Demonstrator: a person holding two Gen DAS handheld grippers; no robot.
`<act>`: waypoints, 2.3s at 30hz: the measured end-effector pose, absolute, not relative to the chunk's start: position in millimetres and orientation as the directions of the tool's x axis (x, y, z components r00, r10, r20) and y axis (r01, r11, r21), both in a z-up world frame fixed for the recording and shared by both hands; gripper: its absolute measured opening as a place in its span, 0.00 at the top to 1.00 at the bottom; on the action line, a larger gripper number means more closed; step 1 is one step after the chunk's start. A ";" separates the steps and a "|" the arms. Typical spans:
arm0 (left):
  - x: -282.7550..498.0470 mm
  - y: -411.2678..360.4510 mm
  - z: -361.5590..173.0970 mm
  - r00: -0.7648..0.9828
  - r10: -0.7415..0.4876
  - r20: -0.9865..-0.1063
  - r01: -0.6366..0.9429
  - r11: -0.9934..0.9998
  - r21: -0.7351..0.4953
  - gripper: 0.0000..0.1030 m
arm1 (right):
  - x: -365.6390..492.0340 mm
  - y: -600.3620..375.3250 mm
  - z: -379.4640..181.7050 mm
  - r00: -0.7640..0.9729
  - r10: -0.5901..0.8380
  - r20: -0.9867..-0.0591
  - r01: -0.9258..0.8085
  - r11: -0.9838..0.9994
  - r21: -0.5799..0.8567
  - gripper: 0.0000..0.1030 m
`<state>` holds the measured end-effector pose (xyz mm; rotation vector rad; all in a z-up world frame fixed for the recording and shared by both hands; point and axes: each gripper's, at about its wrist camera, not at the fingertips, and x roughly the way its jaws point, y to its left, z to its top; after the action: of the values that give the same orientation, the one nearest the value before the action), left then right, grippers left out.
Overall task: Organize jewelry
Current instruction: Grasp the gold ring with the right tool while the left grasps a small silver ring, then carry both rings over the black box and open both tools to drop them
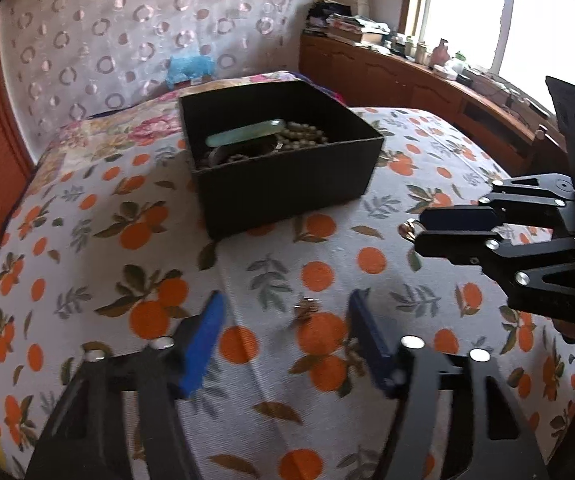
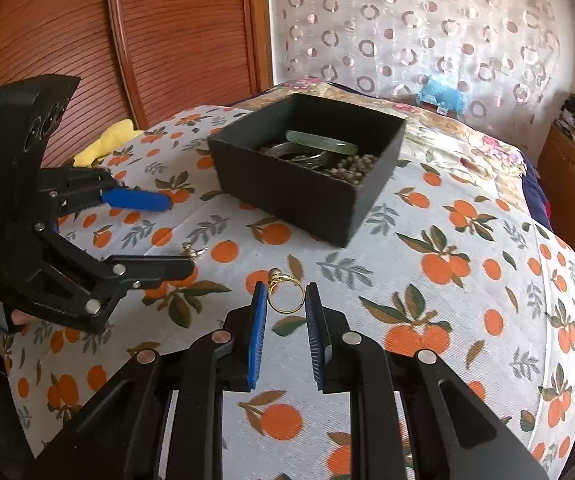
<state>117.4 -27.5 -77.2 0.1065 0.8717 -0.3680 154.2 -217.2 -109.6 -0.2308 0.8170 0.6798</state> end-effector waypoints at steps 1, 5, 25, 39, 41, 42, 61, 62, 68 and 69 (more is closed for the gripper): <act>117.0 -28.9 -77.4 0.584 -0.277 -0.763 0.362 0.930 -0.061 0.50 | 155.2 -218.2 -110.0 0.490 0.466 -0.737 -0.636 0.769 0.064 0.79; 117.3 -35.4 -81.1 0.577 -0.275 -0.769 0.375 0.926 -0.050 0.69 | 158.2 -221.6 -111.7 0.492 0.467 -0.735 -0.631 0.773 0.069 0.79; 131.0 -18.7 -32.8 0.690 -0.267 -0.672 0.330 0.943 -0.037 0.87 | 184.9 -210.5 -64.3 0.563 0.492 -0.664 -0.651 0.759 0.010 0.79; 166.4 -4.3 -15.6 0.730 -0.244 -0.638 0.294 0.955 -0.029 0.87 | 229.3 -196.1 -57.5 0.559 0.526 -0.641 -0.636 0.768 0.076 0.78; 169.6 -4.3 -16.2 0.729 -0.245 -0.639 0.294 0.955 -0.030 0.87 | 231.9 -197.7 -58.3 0.560 0.526 -0.640 -0.629 0.773 0.084 0.75; 171.5 -4.2 -17.5 0.728 -0.244 -0.641 0.294 0.955 -0.029 0.87 | 233.2 -198.9 -58.4 0.559 0.527 -0.640 -0.627 0.774 0.090 0.75; 222.9 -20.1 -20.7 0.709 -0.250 -0.659 0.310 0.950 -0.028 0.87 | 224.6 -219.5 -58.0 0.587 0.513 -0.626 -0.590 0.801 0.102 0.75; 226.7 -20.9 -20.9 0.707 -0.251 -0.661 0.309 0.951 -0.031 0.87 | 224.7 -221.0 -58.2 0.589 0.510 -0.627 -0.586 0.804 0.102 0.75; 238.3 -26.6 -22.3 0.701 -0.249 -0.668 0.304 0.952 -0.036 0.87 | 220.3 -230.4 -58.6 0.599 0.499 -0.626 -0.569 0.816 0.105 0.75; 237.9 -27.5 -22.9 0.700 -0.247 -0.670 0.303 0.952 -0.035 0.85 | 220.5 -231.2 -58.4 0.601 0.496 -0.627 -0.565 0.818 0.105 0.75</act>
<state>237.9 -27.5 -22.9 0.0799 0.7337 -0.3066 220.5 -231.2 -58.4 -0.1079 0.6917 0.6158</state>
